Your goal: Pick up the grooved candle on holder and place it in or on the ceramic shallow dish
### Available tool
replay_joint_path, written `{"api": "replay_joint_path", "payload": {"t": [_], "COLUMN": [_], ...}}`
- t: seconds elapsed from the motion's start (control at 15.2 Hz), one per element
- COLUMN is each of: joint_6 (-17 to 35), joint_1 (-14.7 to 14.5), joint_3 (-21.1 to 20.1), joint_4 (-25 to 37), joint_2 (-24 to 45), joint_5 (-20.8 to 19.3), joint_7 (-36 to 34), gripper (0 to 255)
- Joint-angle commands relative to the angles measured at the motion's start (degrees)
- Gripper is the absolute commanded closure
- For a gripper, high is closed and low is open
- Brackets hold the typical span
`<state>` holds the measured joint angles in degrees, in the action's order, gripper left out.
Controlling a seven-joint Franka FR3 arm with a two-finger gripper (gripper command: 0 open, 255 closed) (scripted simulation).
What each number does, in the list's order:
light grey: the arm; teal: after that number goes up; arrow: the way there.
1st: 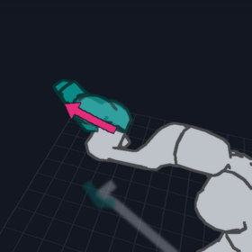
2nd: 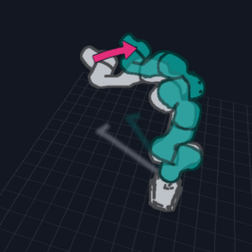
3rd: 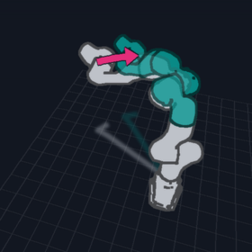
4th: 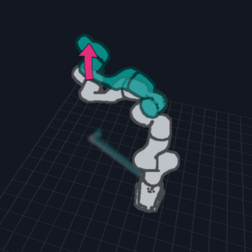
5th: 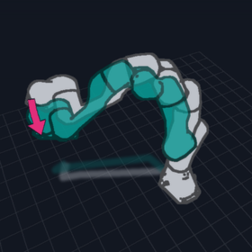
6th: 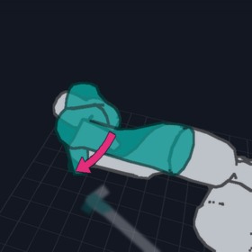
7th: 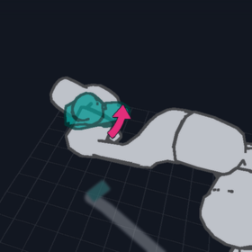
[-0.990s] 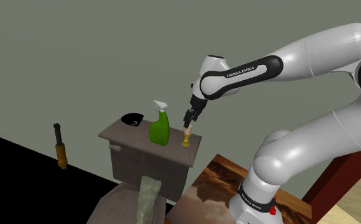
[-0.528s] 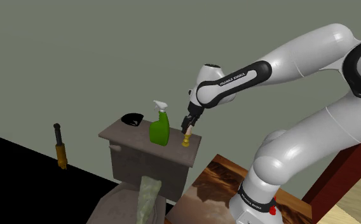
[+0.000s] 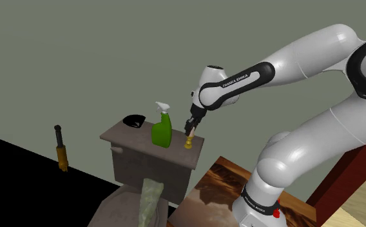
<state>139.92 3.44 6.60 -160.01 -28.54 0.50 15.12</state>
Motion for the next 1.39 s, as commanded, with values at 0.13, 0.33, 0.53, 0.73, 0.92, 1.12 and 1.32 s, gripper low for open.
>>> {"api": "replay_joint_path", "payload": {"t": [0.13,0.33,0.53,0.73,0.92,1.12,1.32], "joint_6": [0.0,0.0,0.0,-3.0,-6.0,-8.8,-11.6], "joint_1": [0.0,0.0,0.0,0.1,0.2,0.3,0.4], "joint_3": [0.0,0.0,0.0,-0.2,-0.4,-0.6,-0.7], "joint_4": [0.0,0.0,0.0,1.3,2.6,4.2,5.8], "joint_2": [0.0,0.0,0.0,-1.8,-3.3,-4.7,-5.9], "joint_5": [0.0,0.0,0.0,-0.2,-0.3,-0.4,-0.4], "joint_7": [0.0,0.0,0.0,-0.3,-0.5,-0.7,-0.9], "gripper": [255,255,255,255,255,255,255]}}
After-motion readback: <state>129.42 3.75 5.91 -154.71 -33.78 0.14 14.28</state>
